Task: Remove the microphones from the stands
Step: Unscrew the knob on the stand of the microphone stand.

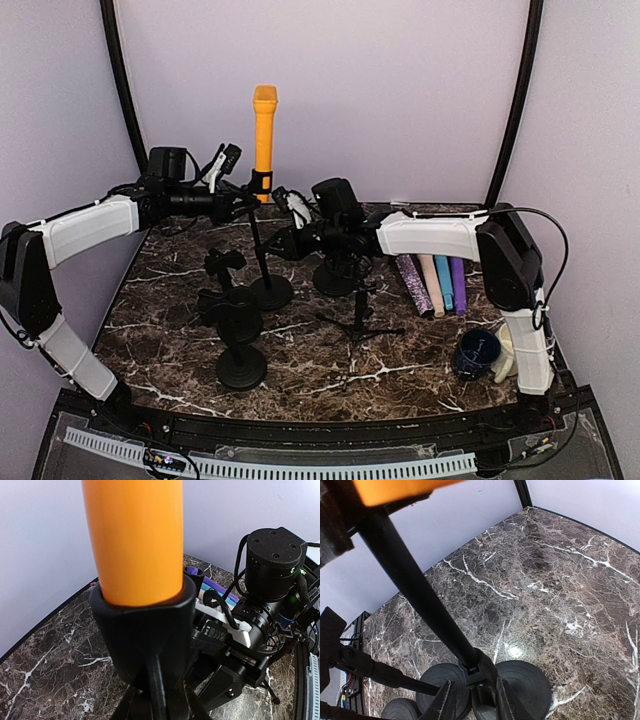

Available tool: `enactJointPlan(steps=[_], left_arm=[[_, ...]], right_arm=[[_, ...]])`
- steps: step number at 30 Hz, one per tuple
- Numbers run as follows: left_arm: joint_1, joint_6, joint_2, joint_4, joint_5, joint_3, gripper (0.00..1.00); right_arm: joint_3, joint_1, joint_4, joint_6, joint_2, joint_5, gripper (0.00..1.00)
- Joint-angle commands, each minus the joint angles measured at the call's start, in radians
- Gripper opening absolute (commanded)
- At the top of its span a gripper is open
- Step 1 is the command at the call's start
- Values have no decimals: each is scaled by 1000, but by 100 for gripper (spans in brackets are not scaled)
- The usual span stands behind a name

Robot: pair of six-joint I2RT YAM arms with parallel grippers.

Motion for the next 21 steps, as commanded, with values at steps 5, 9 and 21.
enactJointPlan(steps=[5,9,21], left_arm=[[3,-86,-32,69,92,94,0],[3,-85,-30,60,91,132,0],[3,-28,-4,-89,184,241,0]], right_arm=[[44,15,-39,-37,-25,-35,28],[4,16,-24,-33,-64,-24,18],[-113,15,-14,-55,-240,53,36]])
